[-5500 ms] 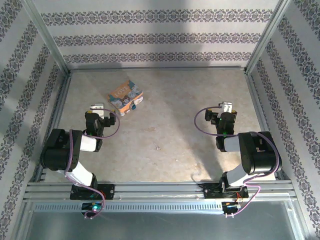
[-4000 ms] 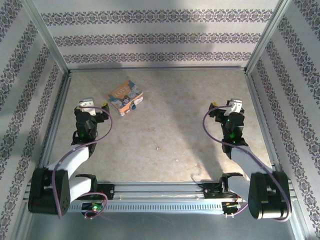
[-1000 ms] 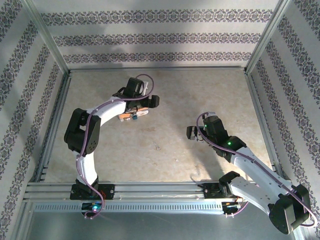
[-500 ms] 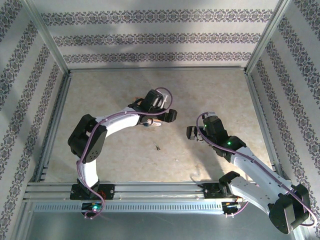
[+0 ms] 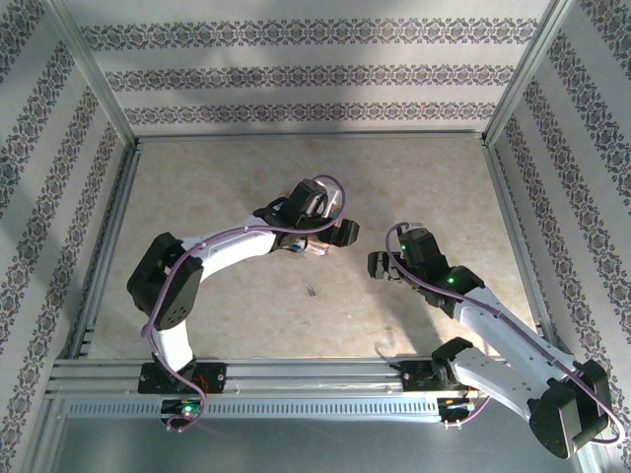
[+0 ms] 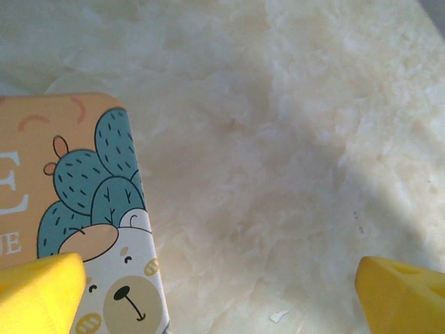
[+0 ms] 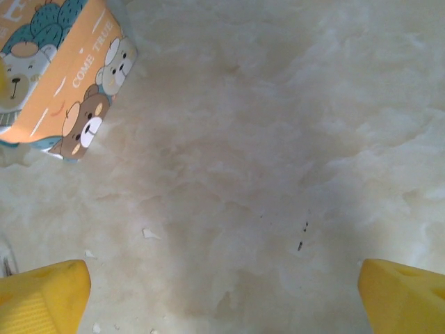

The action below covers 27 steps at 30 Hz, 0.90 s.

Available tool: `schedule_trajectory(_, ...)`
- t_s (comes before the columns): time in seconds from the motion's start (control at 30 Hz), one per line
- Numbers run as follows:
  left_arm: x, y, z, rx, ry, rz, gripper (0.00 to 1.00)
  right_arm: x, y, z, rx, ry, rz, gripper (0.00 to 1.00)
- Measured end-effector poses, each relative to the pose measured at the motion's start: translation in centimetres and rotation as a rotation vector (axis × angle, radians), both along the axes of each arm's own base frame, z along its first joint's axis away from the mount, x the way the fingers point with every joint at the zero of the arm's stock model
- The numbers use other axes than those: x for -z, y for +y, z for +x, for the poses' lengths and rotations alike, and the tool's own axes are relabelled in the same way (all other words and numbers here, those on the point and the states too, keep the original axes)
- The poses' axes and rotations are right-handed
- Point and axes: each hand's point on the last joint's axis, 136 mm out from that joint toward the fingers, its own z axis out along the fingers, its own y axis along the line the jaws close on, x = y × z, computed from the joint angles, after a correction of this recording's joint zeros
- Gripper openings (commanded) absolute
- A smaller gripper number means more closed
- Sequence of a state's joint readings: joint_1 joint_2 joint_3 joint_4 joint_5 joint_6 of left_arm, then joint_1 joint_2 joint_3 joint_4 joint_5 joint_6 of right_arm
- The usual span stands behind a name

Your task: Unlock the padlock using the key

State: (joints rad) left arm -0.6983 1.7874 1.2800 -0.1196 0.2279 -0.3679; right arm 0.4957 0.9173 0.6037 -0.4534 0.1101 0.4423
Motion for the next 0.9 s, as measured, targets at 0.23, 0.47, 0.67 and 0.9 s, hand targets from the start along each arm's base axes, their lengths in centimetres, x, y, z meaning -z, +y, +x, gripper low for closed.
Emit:
schedule_trajectory(0.23, -7.4, 4.5, -0.9, -0.084, -0.126, -0.110, 0.99, -0.2, 2.6, -1.1, -0.102, 0.081, 0.085, 0.89)
schedule_trajectory(0.47, -7.1, 13.8, -2.8, -0.330, -0.165, -0.120, 0.99, 1.7, 7.1, -2.6, -0.265, 0.240, 0.107, 0.80)
schedule_trajectory(0.67, -5.7, 19.3, -5.8, -0.517, -0.209, -0.112, 0.99, 3.5, 12.0, -3.3, -0.432, 0.358, 0.070, 0.68)
schedule_trajectory(0.9, -6.9, 23.6, -7.4, -0.697, -0.281, -0.153, 0.99, 6.0, 16.6, -4.1, -0.581, 0.472, 0.017, 0.56)
